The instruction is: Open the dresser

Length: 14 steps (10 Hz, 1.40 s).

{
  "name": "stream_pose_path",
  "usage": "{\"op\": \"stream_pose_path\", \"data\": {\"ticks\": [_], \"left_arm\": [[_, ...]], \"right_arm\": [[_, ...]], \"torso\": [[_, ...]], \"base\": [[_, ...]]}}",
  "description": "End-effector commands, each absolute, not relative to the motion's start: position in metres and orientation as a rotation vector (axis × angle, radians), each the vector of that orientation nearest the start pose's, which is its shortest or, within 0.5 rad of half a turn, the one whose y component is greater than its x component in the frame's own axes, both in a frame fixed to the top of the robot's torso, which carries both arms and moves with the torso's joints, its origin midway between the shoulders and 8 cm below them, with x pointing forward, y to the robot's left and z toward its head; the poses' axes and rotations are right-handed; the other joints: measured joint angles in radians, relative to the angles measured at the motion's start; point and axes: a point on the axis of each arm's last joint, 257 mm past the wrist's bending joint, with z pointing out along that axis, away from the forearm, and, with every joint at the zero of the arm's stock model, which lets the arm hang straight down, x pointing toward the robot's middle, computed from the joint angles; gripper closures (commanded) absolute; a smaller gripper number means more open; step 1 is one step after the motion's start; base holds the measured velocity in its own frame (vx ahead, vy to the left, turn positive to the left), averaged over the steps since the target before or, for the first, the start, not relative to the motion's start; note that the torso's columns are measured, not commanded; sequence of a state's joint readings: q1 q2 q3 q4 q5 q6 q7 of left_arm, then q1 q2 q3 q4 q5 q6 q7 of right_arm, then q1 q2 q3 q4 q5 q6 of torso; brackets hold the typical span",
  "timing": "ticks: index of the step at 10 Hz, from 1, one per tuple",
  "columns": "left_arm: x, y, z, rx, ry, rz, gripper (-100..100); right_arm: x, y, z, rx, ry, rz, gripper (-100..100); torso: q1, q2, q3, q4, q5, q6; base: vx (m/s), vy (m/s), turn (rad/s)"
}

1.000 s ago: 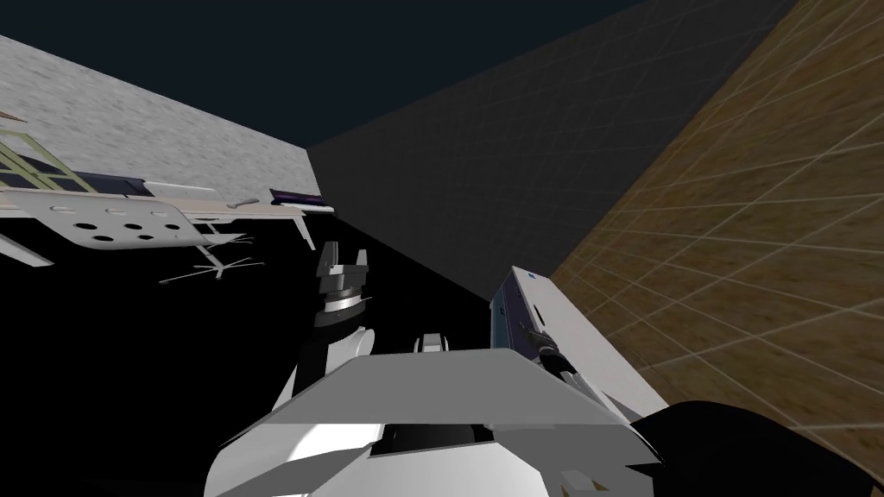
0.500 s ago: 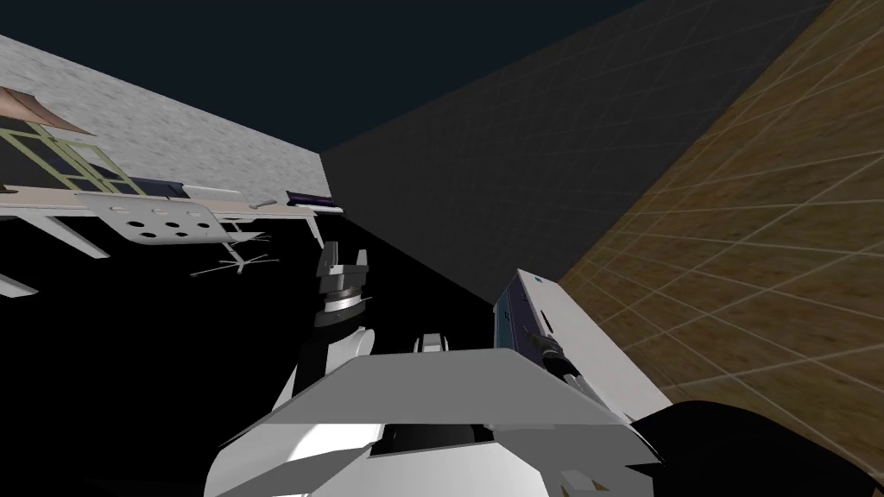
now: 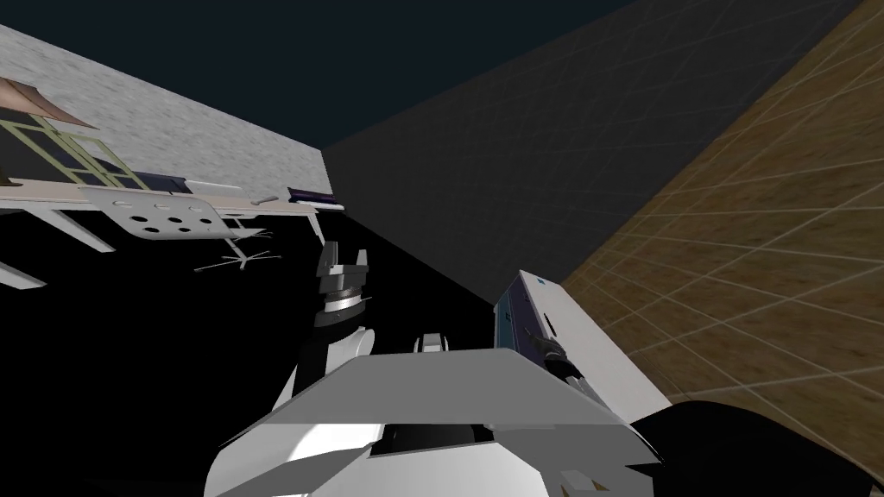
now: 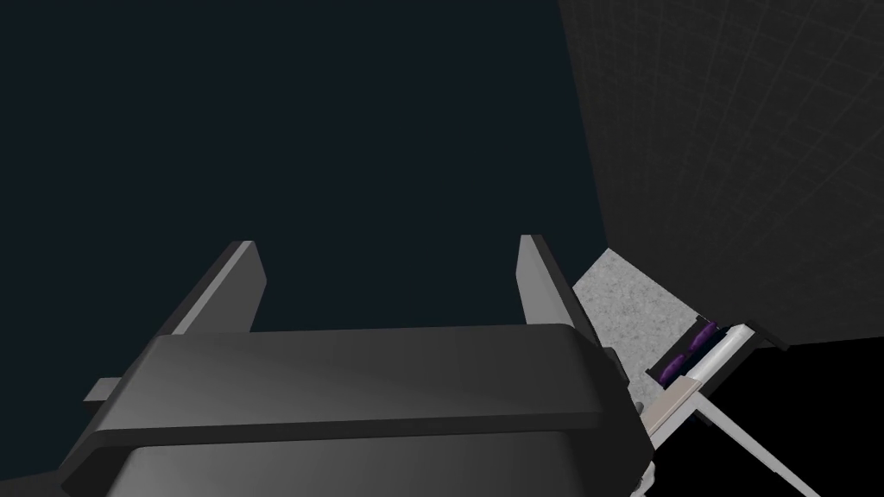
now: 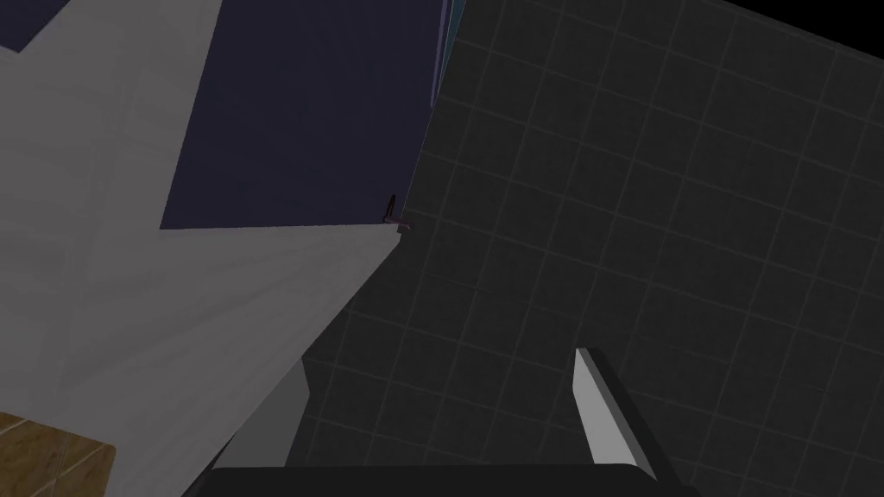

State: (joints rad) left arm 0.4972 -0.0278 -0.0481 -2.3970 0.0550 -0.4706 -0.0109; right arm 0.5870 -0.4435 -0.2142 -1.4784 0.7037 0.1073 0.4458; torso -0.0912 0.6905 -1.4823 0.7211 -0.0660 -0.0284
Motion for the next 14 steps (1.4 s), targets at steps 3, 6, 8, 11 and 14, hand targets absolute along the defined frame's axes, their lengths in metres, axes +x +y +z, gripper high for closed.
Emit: {"op": "stream_pose_path", "data": {"ticks": [3, 6, 8, 11, 14], "left_arm": [[0.324, 0.270, 0.071, -0.640, 0.494, -1.396, 0], [0.324, 0.270, 0.071, -0.639, 0.495, -1.395, 0], [0.324, 0.270, 0.071, -0.639, 0.494, -1.395, 0], [0.324, 0.270, 0.071, -0.639, 0.494, -1.396, 0], [0.324, 0.270, 0.071, -0.639, 0.494, -1.396, 0]], "right_arm": [[0.190, -0.604, -0.440, 0.285, 2.228, -0.684, -100], [0.158, -0.629, -0.450, 0.250, 2.295, -0.791, -100], [0.136, -0.649, -0.451, 0.204, 2.336, -0.884, -100], [0.086, -0.687, -0.451, 0.120, 2.424, -1.061, -100], [0.044, -0.718, -0.444, 0.034, 2.491, -1.214, -100]], "torso": [[-0.006, -0.001, 0.000, 0.001, -0.002, -0.001], [0.045, 0.030, 0.002, 0.011, 0.042, 0.023], [0.105, 0.050, 0.009, 0.017, 0.070, 0.029], [0.094, 0.051, 0.008, 0.018, 0.067, 0.030], [0.088, 0.047, 0.006, 0.017, 0.065, 0.028]], "base": [[0.033, 0.018, 0.159], [0.074, -0.067, 0.271], [0.082, -0.040, 0.200], [0.041, 0.037, 0.242], [0.030, -0.006, 0.223]]}}
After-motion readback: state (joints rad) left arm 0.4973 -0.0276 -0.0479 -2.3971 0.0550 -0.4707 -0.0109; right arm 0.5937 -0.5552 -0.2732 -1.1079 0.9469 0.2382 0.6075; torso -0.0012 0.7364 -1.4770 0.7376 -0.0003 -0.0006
